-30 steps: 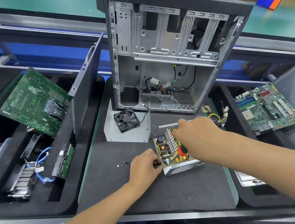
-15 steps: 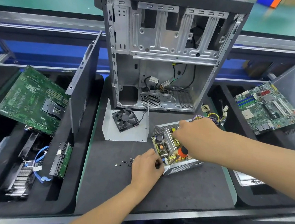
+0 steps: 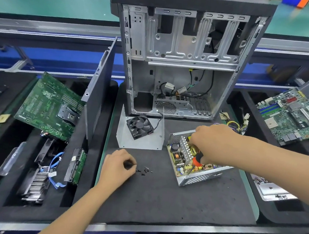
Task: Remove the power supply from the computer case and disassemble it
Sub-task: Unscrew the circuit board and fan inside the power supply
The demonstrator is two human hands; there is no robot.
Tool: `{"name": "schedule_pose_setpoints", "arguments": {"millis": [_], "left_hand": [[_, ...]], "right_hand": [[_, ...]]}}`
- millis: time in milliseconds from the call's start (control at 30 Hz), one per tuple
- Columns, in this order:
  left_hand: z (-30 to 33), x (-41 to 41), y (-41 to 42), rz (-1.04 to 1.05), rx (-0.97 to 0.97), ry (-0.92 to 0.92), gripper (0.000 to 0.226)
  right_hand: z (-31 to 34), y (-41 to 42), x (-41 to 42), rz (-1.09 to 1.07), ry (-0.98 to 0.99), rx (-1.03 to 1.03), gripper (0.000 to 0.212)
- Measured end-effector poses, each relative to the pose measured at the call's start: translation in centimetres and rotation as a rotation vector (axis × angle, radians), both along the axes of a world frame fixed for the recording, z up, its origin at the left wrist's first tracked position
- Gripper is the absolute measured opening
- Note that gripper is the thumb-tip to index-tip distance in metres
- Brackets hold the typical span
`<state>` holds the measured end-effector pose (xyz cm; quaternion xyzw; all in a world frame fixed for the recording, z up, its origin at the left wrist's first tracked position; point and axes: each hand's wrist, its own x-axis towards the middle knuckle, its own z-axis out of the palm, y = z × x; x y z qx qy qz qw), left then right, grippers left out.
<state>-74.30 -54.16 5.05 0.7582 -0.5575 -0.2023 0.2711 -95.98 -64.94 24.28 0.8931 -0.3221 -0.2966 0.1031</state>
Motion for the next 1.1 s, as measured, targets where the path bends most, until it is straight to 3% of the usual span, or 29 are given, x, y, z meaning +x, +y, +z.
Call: {"name": "schedule_pose_setpoints", "arguments": {"millis": [133, 267, 500, 700, 833, 967, 1100], "left_hand": [[0.0, 1.2, 0.3, -0.121, 0.154, 0.029, 0.017], [0.5, 1.7, 0.0, -0.164, 0.212, 0.07, 0.019], [2.6, 0.3, -2.4, -0.119, 0.142, 0.209, 0.034], [4.9, -7.1, -5.9, -0.301, 0.023, 0.296, 0.007], [4.5, -10.6, -7.1, -0.461, 0.142, 0.354, 0.031], [4.1, -11.0, -7.8, -0.679, 0.231, 0.37, 0.026], [4.2, -11.0, -8.4, -0.731, 0.234, 0.385, 0.02]], "right_hand": [[0.3, -0.8, -0.3, -0.102, -0.115, 0.096, 0.027], [0.1, -2.0, -1.9, -0.261, -0.387, 0.182, 0.034], [-0.6, -3.0, -6.5, -0.529, -0.884, 0.2, 0.035], [-1.1, -3.1, -9.5, -0.62, -1.184, 0.194, 0.028], [-1.4, -4.4, -11.2, -0.689, -1.293, 0.085, 0.04], [-1.8, -5.0, -11.9, -0.625, -1.369, 0.08, 0.038], [-2.9, -5.2, -12.6, -0.6, -1.43, 0.154, 0.035]]}}
